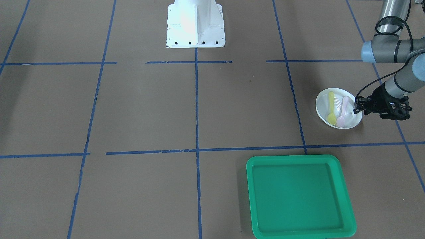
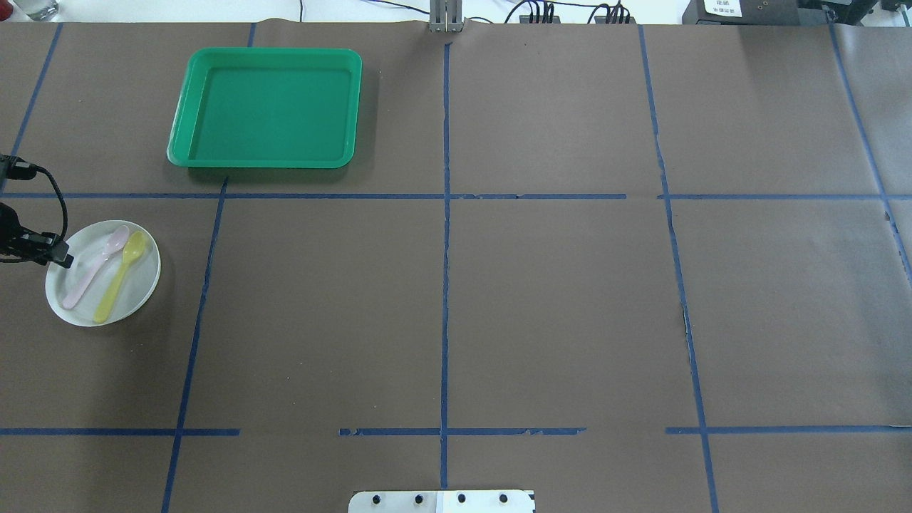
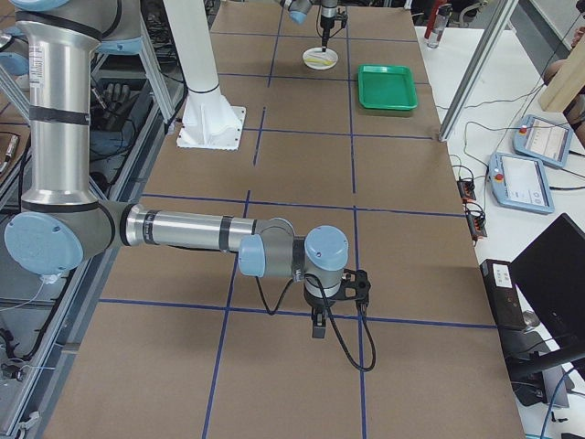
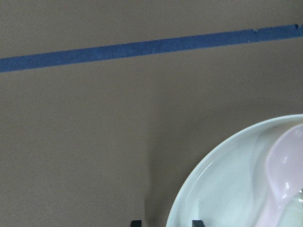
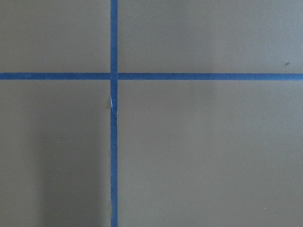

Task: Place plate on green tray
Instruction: 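Close the left gripper on the plate rim and lift the plate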

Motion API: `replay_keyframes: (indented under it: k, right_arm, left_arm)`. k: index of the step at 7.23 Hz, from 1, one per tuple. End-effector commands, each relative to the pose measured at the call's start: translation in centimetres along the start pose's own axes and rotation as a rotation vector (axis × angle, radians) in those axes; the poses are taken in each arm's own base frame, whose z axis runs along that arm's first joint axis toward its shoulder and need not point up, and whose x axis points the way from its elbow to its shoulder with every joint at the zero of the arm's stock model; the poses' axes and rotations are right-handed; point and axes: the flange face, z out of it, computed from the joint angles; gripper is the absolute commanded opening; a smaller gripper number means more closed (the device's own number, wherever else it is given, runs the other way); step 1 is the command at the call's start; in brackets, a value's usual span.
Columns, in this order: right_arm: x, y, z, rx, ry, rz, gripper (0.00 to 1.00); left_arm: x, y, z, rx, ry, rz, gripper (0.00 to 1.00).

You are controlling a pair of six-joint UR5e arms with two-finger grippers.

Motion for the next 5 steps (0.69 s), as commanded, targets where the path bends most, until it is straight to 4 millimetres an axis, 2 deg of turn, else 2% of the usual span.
replay_keyframes:
  k: [1, 4, 5]
  right_arm:
    - [-0.05, -0.01, -0.05, 0.001, 0.000, -0.002, 1.00]
    - [-0.05, -0.01, -0.05, 0.001, 0.000, 0.000, 1.00]
    - [0.00, 0.00, 0.00, 0.000, 0.000, -0.001, 1.00]
  left_arm:
    - [-0.09, 0.07, 0.22, -0.004, -0.002, -0.001, 0.50]
    - [-0.06, 0.26, 0.64, -0.016, 0.001, -0.001, 0.49]
    - [0.01, 0.26, 0.59, -0.016, 0.003, 0.000, 0.39]
